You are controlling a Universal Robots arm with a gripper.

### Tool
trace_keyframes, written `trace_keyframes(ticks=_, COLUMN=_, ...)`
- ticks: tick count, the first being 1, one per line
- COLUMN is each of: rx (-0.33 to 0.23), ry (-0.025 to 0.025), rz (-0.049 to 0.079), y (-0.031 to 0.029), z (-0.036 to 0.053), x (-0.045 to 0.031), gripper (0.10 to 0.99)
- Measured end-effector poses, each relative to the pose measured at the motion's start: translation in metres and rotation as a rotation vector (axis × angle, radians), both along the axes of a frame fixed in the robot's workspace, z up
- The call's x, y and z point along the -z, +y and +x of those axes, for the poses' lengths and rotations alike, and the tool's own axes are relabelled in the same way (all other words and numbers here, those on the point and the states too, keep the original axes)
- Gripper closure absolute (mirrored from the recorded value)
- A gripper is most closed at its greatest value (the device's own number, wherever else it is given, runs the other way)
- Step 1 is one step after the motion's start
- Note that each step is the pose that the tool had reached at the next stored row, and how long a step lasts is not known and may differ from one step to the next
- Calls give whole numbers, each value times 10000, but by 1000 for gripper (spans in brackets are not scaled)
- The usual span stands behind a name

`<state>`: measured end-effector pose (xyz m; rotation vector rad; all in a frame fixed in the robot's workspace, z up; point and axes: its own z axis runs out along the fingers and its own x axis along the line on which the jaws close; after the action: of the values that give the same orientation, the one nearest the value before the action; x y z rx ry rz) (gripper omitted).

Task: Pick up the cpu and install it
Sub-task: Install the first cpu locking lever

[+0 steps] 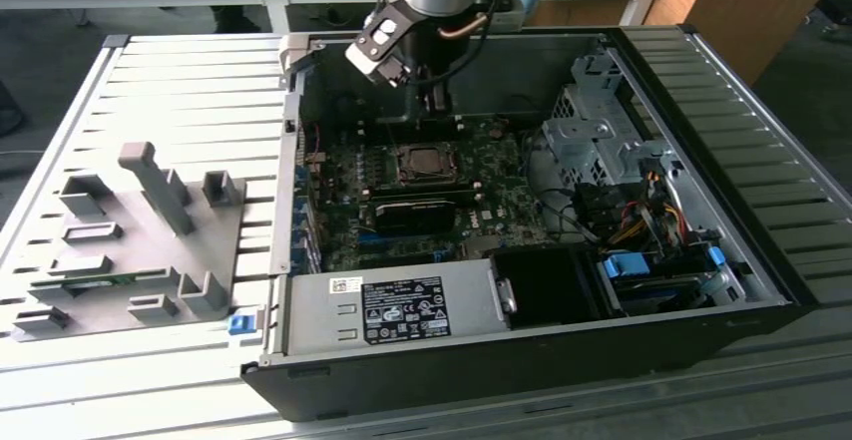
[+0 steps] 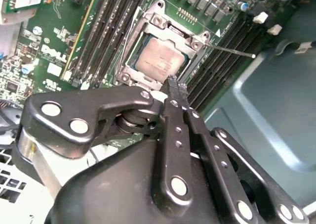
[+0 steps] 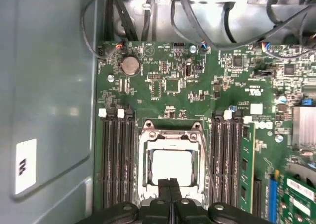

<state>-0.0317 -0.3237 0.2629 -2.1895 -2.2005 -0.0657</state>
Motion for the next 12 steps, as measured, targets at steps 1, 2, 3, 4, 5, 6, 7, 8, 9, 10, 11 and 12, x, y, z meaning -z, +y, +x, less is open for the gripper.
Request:
trace_keyframes(ticks=1, rx=0, ry=0, rz=-9, y=0, z=0, x=-15, gripper=980)
trace_keyframes(ticks=2, rx=0, ry=0, rz=-29, y=0, z=0, x=-25, gripper=980)
trace_keyframes(ticks=3, rx=1, ry=-2, rz=-51, y=1, z=0, x=-25, gripper=980)
trace_keyframes(ticks=4, rx=-1, ry=6, rz=-71, y=0, z=0, x=-25, gripper=980)
trace_keyframes(ticks=5, rx=-13, ry=17, rz=-88, y=0, z=0, x=-26, gripper=980)
trace_keyframes(ticks=6, rx=-58, ry=30, rz=-95, y=0, z=0, x=-26, gripper=980)
trace_keyframes(ticks=7, rx=-195, ry=41, rz=-107, y=0, z=0, x=-26, gripper=980)
trace_keyframes(ticks=8, rx=-365, ry=47, rz=-114, y=0, z=-1, x=-26, gripper=980)
trace_keyframes(ticks=9, rx=-562, ry=48, rz=-115, y=0, z=-1, x=-26, gripper=980)
trace_keyframes(ticks=10, rx=-743, ry=46, rz=-115, y=0, z=0, x=-25, gripper=980)
trace_keyframes(ticks=11, rx=-921, ry=44, rz=-114, y=0, z=0, x=-22, gripper=980)
trace_keyframes(ticks=12, rx=-1100, ry=42, rz=-114, y=0, z=0, x=-21, gripper=980)
